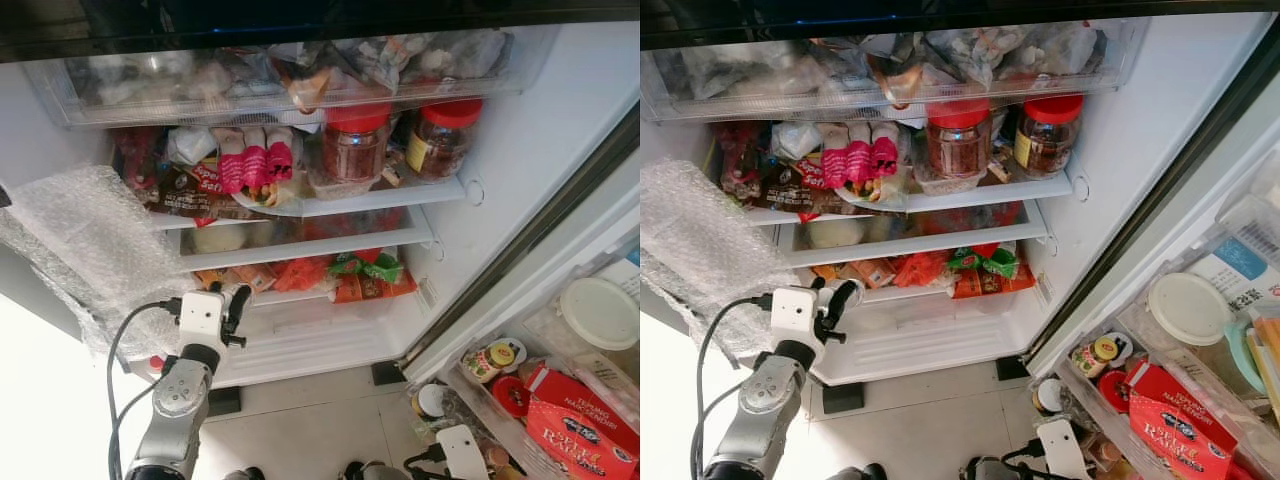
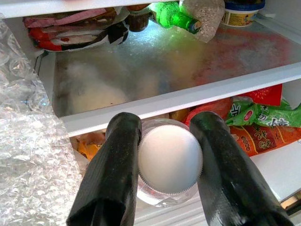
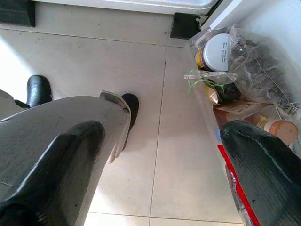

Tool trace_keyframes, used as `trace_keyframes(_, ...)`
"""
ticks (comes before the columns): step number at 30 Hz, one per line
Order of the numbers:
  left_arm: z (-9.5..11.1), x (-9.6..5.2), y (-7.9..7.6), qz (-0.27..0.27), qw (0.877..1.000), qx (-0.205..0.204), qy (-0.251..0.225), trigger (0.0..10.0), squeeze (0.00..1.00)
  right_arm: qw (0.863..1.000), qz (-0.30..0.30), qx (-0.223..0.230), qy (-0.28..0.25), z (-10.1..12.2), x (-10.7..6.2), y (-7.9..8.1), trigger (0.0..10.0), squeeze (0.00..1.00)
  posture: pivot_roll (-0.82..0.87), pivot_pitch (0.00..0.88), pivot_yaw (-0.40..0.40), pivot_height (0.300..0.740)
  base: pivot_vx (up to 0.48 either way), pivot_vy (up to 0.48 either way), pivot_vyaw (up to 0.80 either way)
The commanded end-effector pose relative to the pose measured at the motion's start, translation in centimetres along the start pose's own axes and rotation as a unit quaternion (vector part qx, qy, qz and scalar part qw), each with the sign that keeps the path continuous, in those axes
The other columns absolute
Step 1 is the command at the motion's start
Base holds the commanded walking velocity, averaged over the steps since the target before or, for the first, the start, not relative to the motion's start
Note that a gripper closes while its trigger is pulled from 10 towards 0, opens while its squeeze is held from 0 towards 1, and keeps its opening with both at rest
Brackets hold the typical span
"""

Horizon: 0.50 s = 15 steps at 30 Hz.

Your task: Restocking fridge

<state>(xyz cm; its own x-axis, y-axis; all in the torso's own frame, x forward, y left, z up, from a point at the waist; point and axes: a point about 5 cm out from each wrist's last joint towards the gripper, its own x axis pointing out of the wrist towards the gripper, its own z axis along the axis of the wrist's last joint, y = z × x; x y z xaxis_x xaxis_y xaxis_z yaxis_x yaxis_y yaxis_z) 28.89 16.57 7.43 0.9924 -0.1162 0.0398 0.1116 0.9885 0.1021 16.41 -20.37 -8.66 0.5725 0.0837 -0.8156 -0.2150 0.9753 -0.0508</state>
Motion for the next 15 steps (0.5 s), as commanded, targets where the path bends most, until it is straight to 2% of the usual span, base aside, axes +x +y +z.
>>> trace_keyframes(1, 0.05, -0.21, 0.0, 0.001, 1.0, -0.006, -0.003, 10.0, 0.0, 1.0, 0.002, 0.009, 0.014, -1.12, -0.27, 0.19, 10.0, 0.0, -0.13, 0.207, -0.041, 0.721, 0.0, 0.0, 0.0)
trace_keyframes(15, 0.08, -0.16, -0.01, 0.0, 1.0, -0.007, -0.004, 10.0, 0.0, 1.0, 0.005, 0.012, 0.013, -1.12, -0.25, 0.29, 10.0, 0.0, -0.13, 0.206, -0.039, 0.691, 0.0, 0.0, 0.0)
